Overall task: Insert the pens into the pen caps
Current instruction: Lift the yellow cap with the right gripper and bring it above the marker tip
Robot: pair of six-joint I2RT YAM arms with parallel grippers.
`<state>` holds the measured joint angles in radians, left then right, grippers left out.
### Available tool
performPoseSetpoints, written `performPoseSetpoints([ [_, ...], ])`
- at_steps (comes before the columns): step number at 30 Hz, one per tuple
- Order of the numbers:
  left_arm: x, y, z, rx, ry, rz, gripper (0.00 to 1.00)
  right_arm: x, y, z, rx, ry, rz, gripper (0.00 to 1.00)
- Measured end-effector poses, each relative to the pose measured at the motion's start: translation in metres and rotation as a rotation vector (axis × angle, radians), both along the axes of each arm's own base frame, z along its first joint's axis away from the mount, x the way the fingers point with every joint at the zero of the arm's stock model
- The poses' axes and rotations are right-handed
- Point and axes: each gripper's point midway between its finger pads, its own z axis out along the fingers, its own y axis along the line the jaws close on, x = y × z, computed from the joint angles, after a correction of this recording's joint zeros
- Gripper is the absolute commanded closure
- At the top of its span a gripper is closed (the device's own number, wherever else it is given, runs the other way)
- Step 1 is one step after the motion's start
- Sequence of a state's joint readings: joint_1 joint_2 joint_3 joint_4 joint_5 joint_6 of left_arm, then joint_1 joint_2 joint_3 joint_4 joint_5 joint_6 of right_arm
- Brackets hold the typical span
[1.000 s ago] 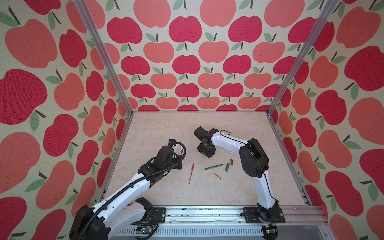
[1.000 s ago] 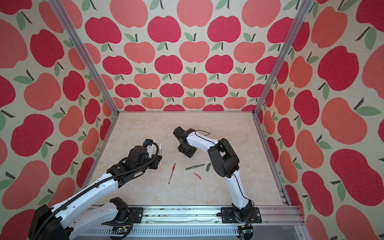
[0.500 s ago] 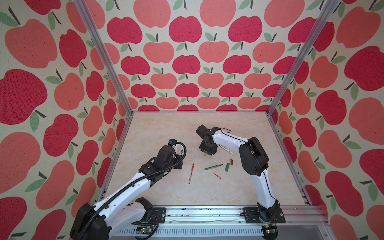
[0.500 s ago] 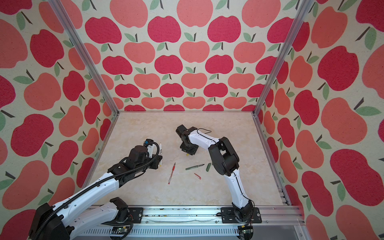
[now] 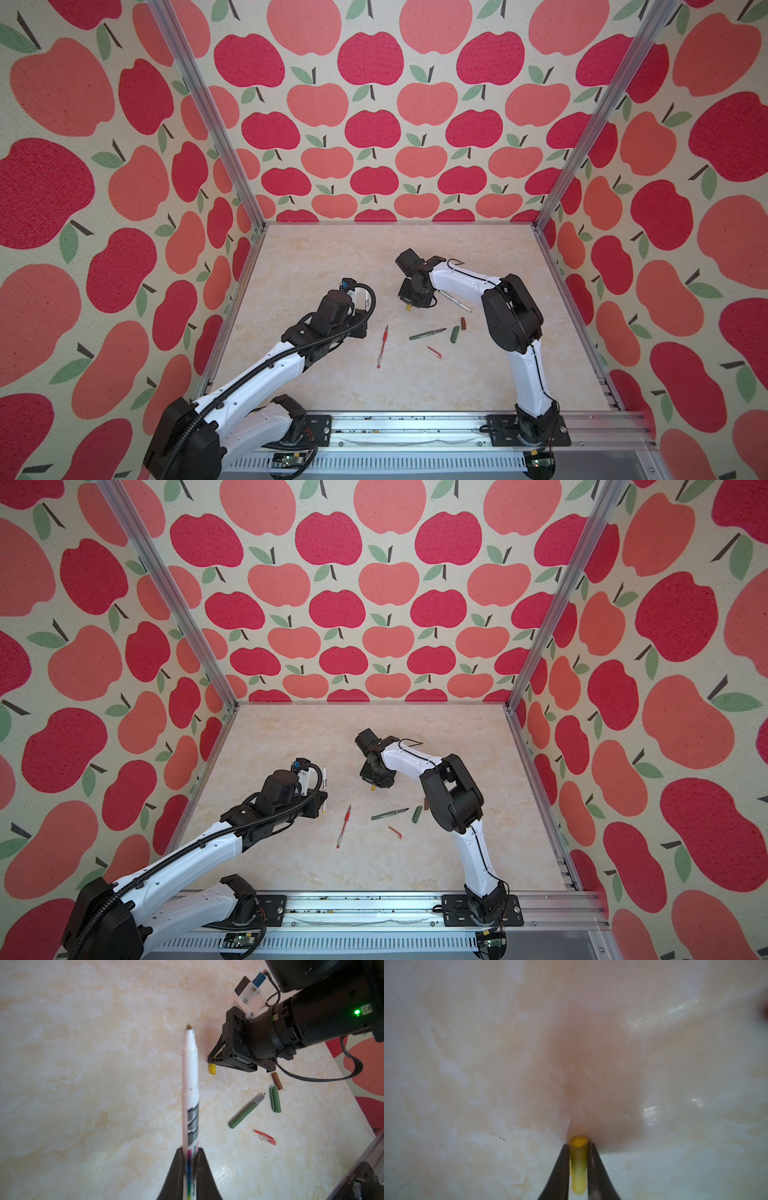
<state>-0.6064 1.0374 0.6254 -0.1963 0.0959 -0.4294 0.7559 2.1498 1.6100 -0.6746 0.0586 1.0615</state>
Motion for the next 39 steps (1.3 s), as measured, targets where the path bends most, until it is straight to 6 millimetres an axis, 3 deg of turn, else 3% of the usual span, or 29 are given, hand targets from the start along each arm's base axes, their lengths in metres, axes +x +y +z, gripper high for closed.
performPoseSetpoints([
  [11, 0.001, -0.004, -0.008, -0.003, 0.027, -0.01, 0.92, -0.003, -0.005, 0.004, 0.007, -0.067, 0.1, 0.84],
  [16, 0.002, -0.008, -0.013, -0.002, 0.038, -0.017, 0.92, -0.005, -0.012, 0.014, -0.005, -0.113, 0.15, 0.84],
  [25, 0.001, -0.024, -0.02, -0.016, 0.047, -0.065, 0.93, -0.003, -0.008, 0.057, 0.065, -0.266, 0.279, 0.83],
  [34, -0.004, -0.04, -0.022, -0.083, 0.07, -0.126, 0.93, -0.028, -0.008, 0.106, 0.217, -0.411, 0.406, 0.83],
  [39, -0.006, -0.048, -0.023, -0.111, 0.089, -0.153, 0.93, -0.037, -0.009, 0.123, 0.265, -0.46, 0.434, 0.83],
])
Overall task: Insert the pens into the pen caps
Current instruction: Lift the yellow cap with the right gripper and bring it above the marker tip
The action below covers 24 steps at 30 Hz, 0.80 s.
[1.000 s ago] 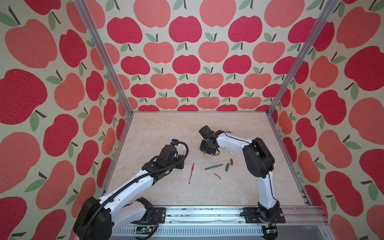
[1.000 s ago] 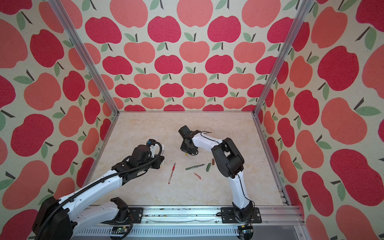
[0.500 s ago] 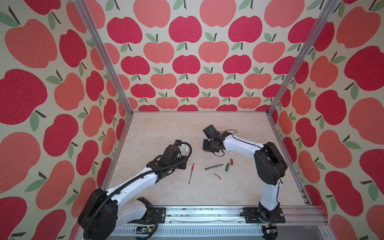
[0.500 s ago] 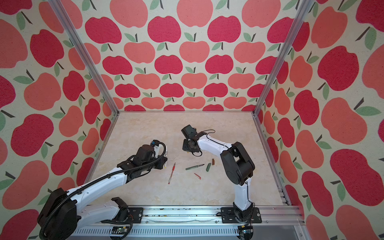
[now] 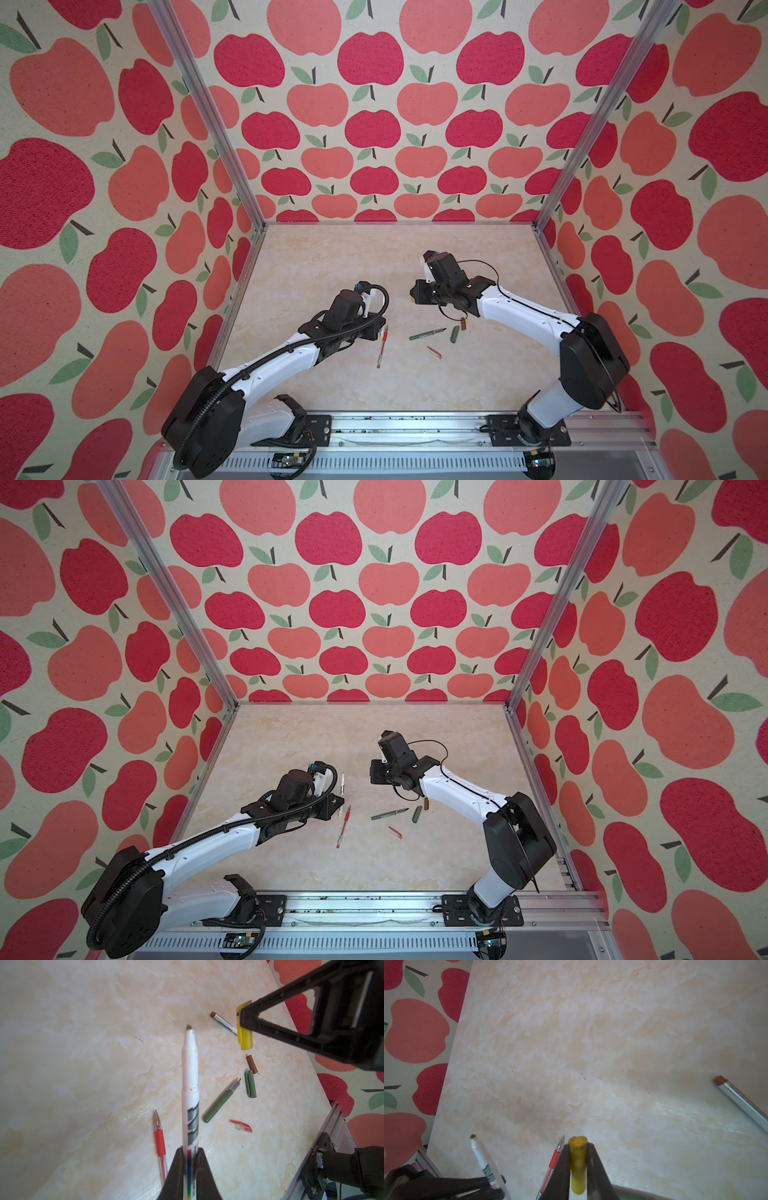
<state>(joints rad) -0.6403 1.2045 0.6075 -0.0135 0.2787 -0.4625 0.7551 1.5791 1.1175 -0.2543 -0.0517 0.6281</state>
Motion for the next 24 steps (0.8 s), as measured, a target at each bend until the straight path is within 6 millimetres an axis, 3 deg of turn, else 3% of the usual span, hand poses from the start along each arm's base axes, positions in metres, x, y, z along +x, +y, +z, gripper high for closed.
performPoseSetpoints([
  [13, -0.013, -0.023, -0.003, -0.061, 0.064, -0.068, 0.94, -0.006, -0.001, 0.048, 0.106, -0.115, 0.027, 0.83],
  [24, -0.015, -0.043, 0.009, -0.153, 0.091, -0.089, 0.95, -0.015, 0.017, 0.059, 0.173, -0.155, 0.058, 0.83],
])
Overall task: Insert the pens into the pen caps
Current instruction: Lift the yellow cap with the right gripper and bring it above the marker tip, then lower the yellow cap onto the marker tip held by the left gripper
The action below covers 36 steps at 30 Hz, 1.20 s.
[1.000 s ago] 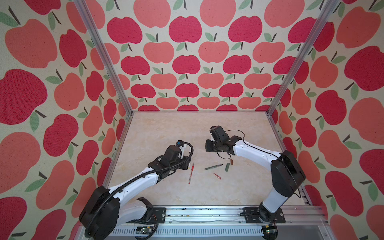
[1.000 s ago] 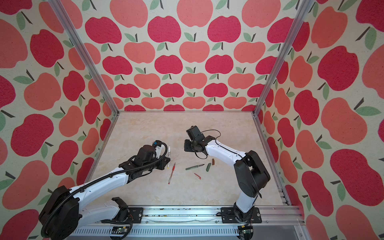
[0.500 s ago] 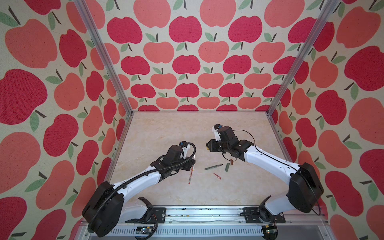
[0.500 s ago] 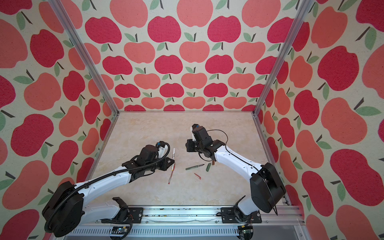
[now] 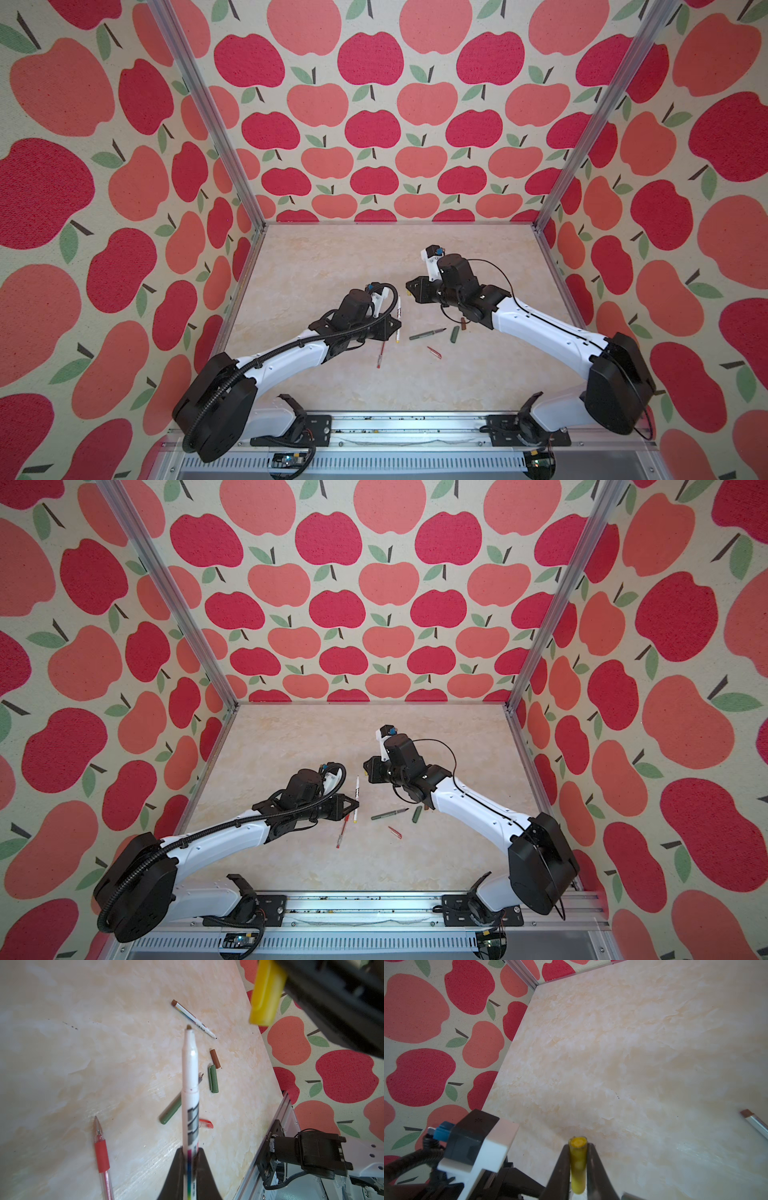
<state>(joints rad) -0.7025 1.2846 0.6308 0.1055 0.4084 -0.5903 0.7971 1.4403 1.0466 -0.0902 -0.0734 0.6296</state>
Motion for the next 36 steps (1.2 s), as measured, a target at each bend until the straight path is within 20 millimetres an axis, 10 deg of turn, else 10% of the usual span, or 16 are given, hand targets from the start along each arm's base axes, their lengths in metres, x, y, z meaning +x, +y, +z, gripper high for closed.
performPoseSetpoints([
  [36, -0.001, -0.005, 0.006, -0.01, -0.008, -0.01, 0.95, 0.01, 0.018, -0.007, 0.007, 0.017, 0.013, 0.84],
])
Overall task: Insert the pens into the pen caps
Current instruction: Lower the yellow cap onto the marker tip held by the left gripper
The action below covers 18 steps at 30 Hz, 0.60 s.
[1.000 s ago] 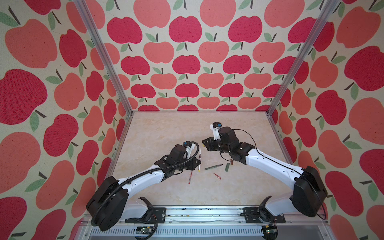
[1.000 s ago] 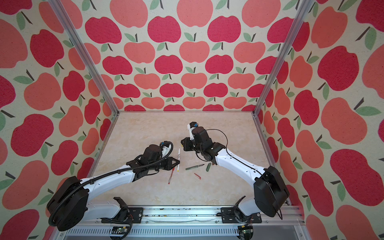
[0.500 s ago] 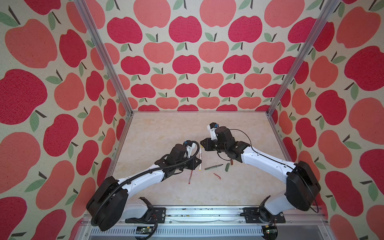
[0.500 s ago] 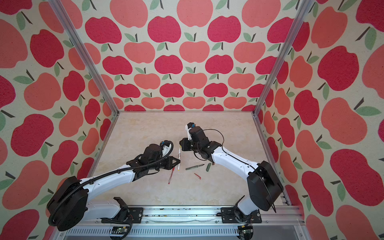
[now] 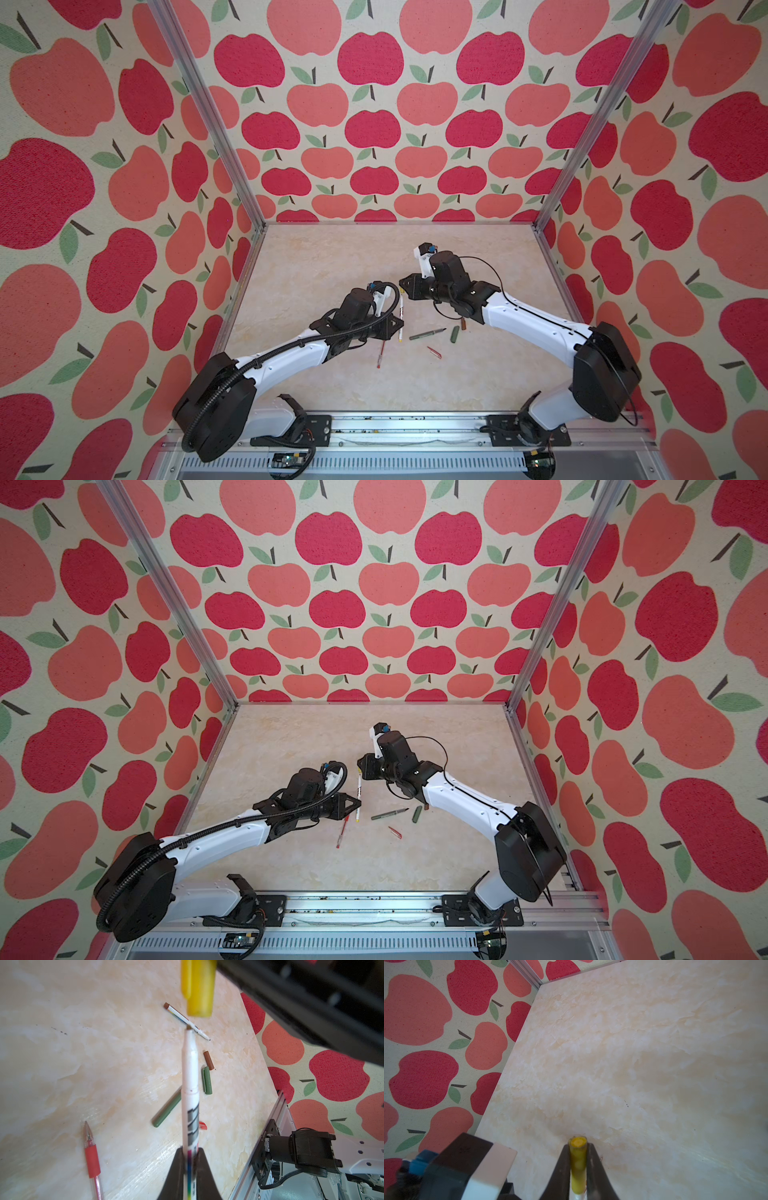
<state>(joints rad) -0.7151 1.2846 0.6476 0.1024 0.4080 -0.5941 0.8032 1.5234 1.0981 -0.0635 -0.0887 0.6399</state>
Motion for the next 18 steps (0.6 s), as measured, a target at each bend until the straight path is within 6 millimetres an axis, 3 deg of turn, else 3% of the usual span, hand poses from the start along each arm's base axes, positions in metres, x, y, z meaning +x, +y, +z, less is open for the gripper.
performPoseSetpoints([
  [18, 0.0009, 0.0004, 0.0004, 0.003, -0.006, 0.006, 0.94, -0.0033, -0.0002, -0.0064, 0.007, 0.025, -0.004, 0.84],
])
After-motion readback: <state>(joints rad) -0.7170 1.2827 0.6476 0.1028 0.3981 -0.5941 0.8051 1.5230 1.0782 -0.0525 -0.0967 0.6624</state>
